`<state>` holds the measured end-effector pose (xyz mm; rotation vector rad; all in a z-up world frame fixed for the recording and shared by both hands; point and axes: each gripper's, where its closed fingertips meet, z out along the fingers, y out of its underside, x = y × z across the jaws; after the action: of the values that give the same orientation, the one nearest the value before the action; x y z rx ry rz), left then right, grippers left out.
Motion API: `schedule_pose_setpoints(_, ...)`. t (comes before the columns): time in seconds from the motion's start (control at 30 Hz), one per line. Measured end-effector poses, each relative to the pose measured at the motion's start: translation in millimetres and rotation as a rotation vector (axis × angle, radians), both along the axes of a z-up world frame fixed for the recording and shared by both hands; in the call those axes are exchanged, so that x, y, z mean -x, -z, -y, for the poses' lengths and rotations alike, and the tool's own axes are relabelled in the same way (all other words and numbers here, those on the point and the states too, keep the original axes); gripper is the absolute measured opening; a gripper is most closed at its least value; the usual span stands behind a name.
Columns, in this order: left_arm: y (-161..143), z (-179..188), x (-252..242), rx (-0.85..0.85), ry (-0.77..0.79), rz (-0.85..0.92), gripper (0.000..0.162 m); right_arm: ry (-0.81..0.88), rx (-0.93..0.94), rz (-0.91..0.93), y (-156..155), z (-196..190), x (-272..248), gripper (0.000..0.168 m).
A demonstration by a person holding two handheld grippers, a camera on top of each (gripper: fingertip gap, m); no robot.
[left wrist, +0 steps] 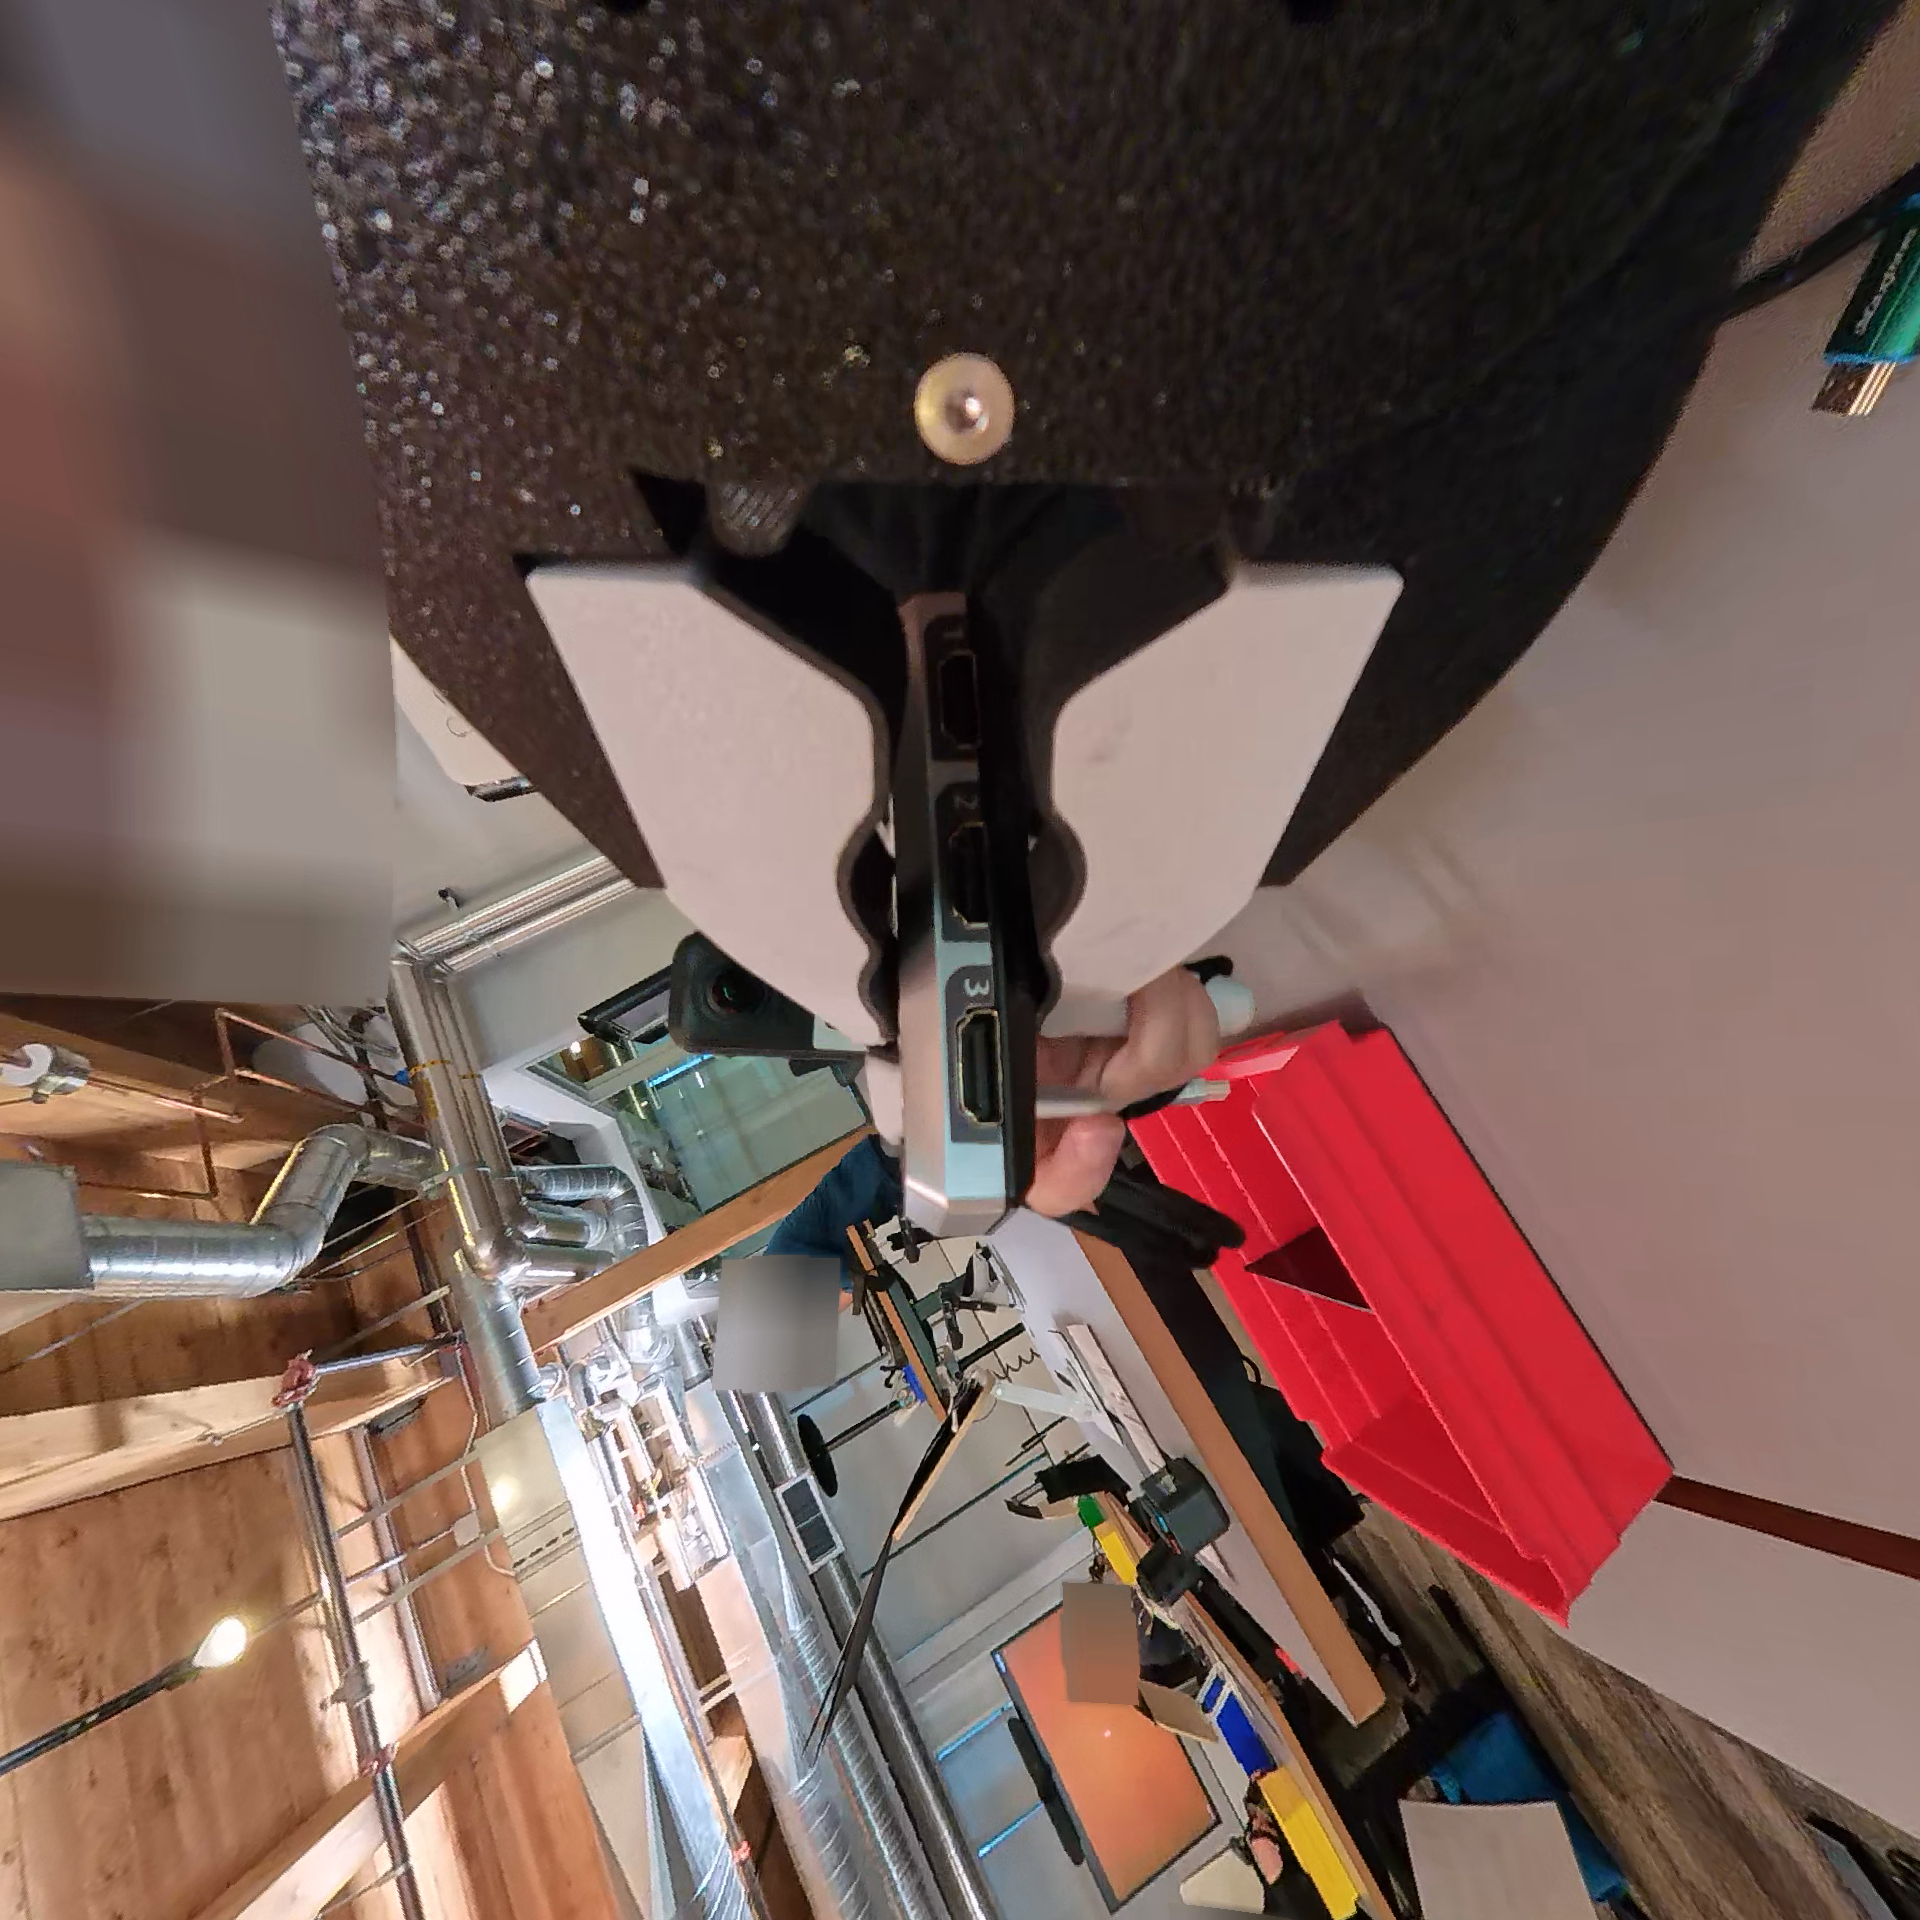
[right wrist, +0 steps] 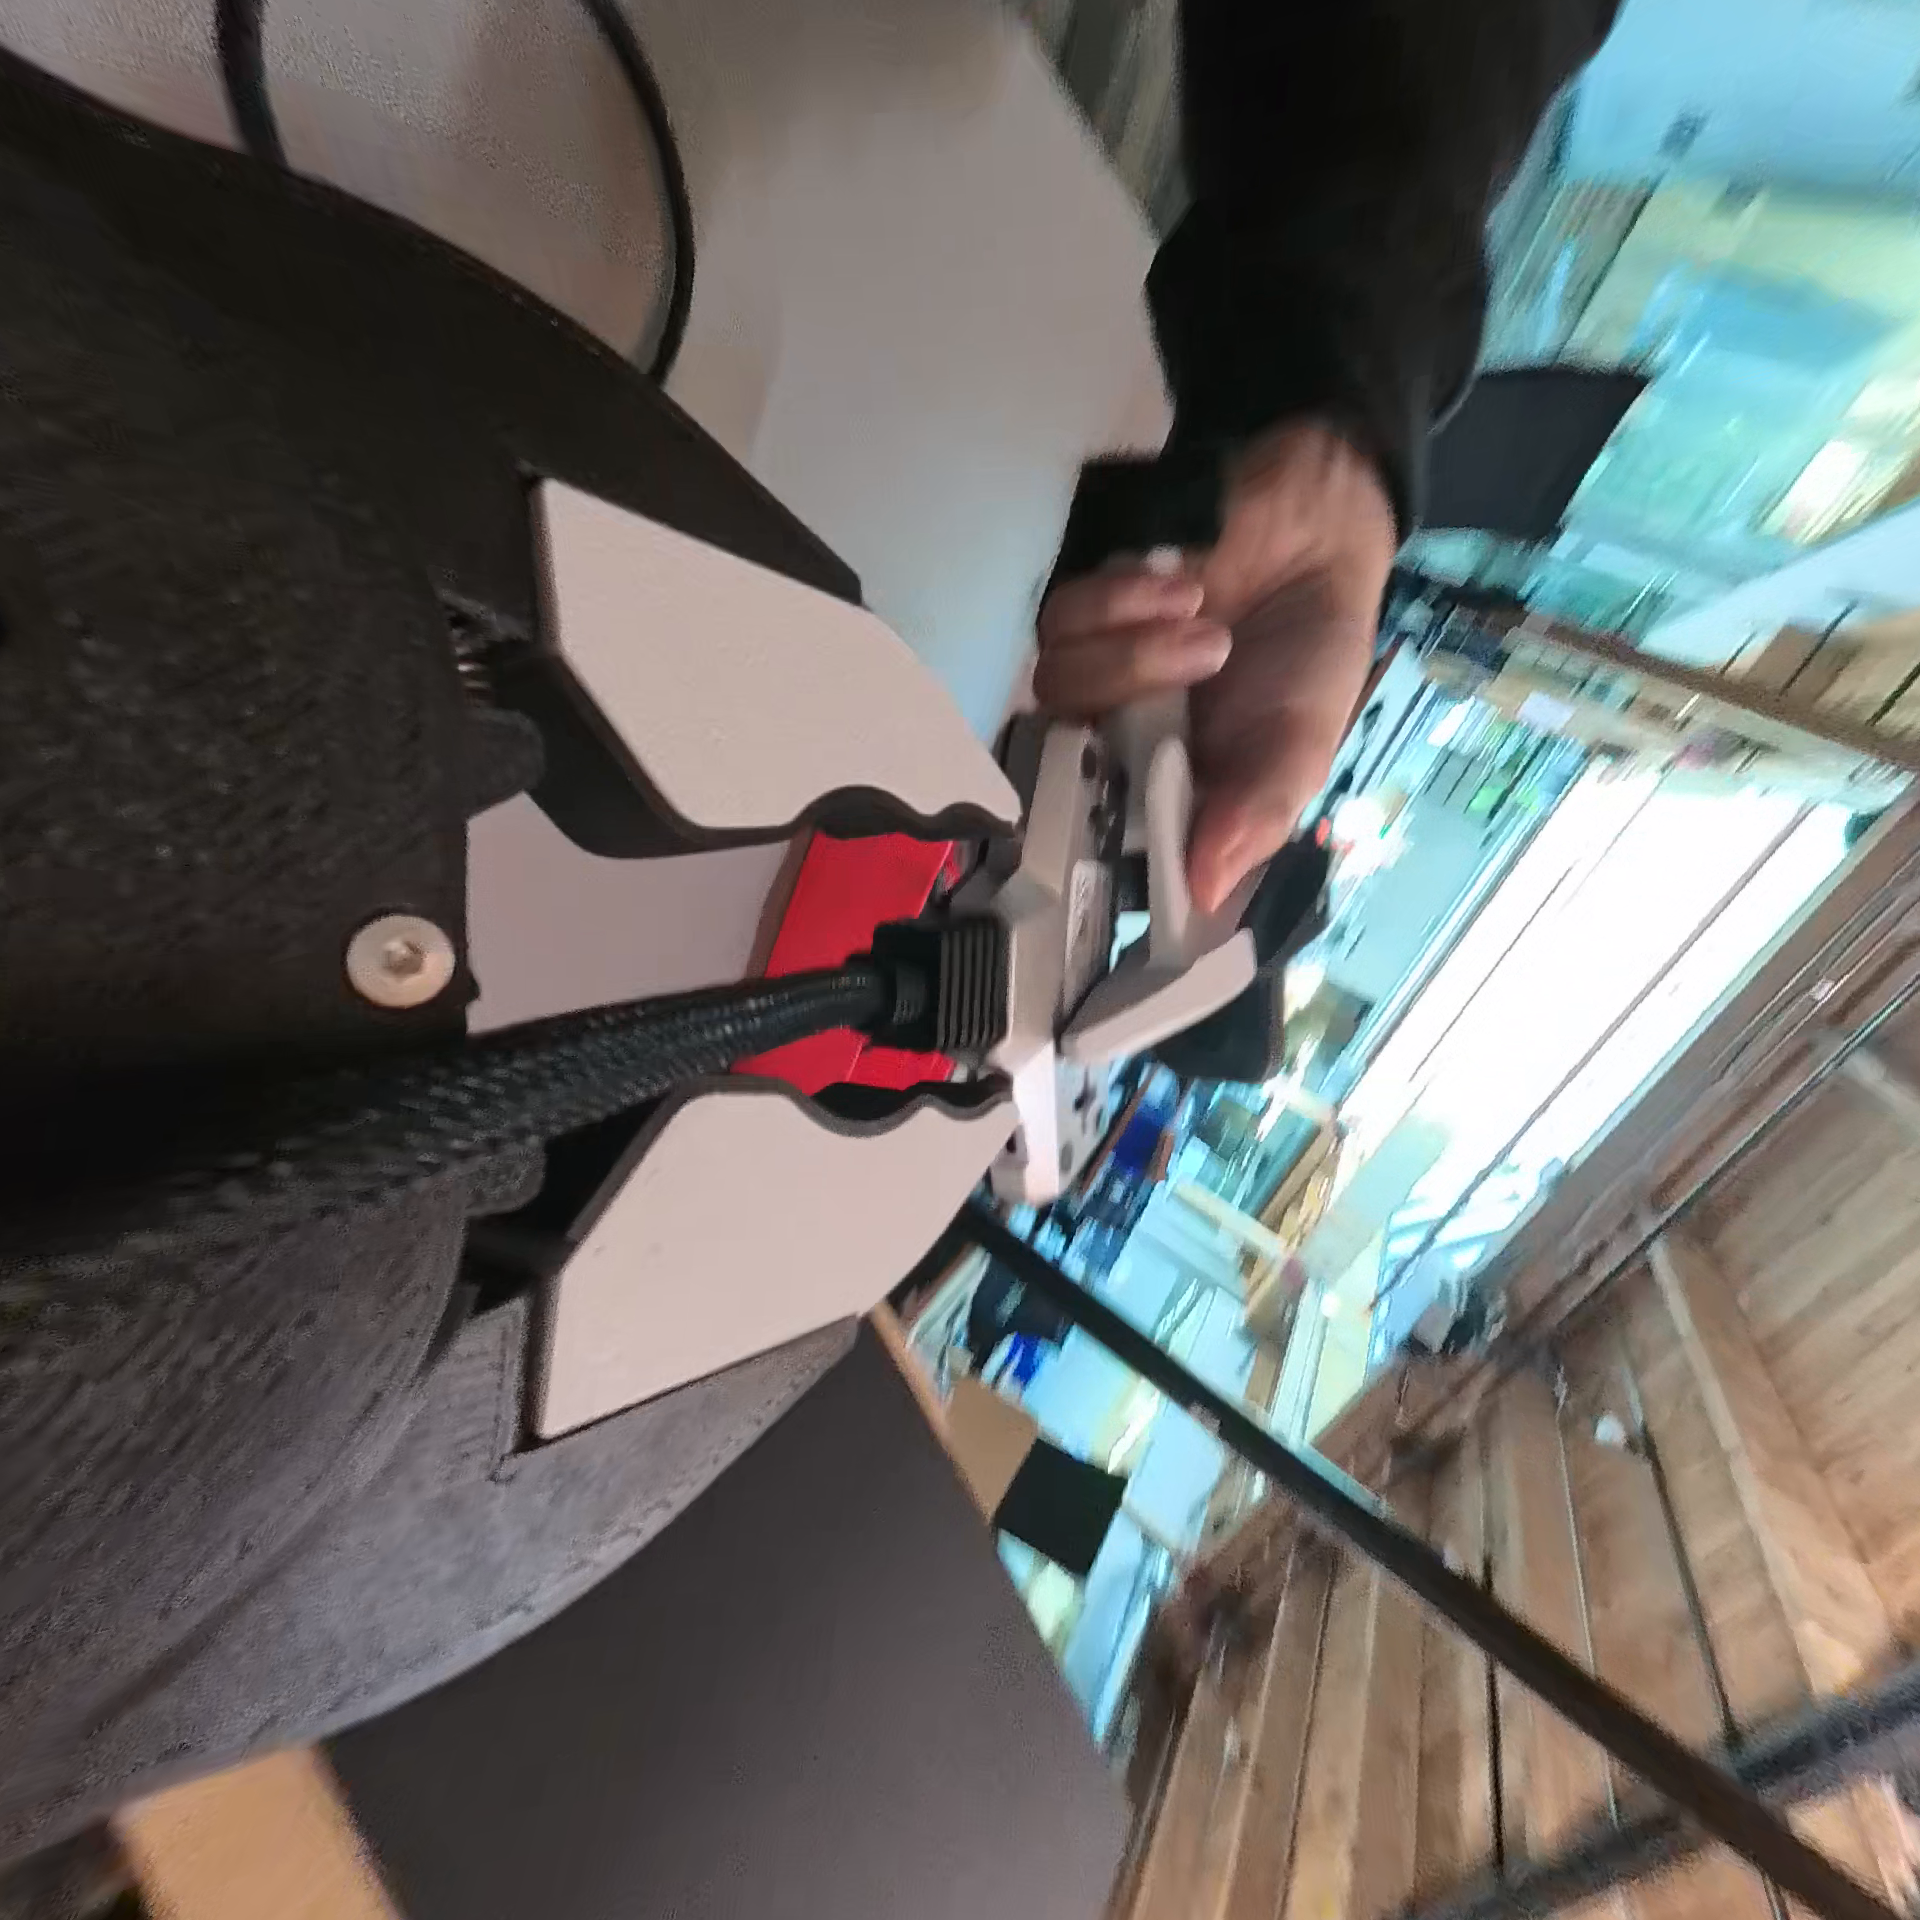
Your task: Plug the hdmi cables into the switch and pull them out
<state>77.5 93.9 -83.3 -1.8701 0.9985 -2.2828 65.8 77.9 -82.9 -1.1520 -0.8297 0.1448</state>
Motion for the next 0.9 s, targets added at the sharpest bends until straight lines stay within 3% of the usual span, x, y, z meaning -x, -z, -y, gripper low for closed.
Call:
schedule_pose_setpoints(0.5, 8, -11, 3, 0.043, -0.066, -0.022, 0.022, -0.01, 0.118, -0.061, 12, -14, 3, 0.038)
schedule_pose_setpoints(0.6, 15, -19, 4, -0.025, -0.114, -0.035, 0.028, -0.011, 0.149, -0.076, 15, -17, 3, 0.037)
schedule_pose_setpoints(0.7, 20, -35, 10, -0.141, -0.201, -0.054, 0.047, -0.012, 0.182, -0.095, 16, -17, -2, 0.037)
schedule_pose_setpoints(0.9, 9, -51, 43, -0.333, -0.296, 0.016, 0.049, -0.021, 0.193, -0.145, 12, -8, -23, 0.037)
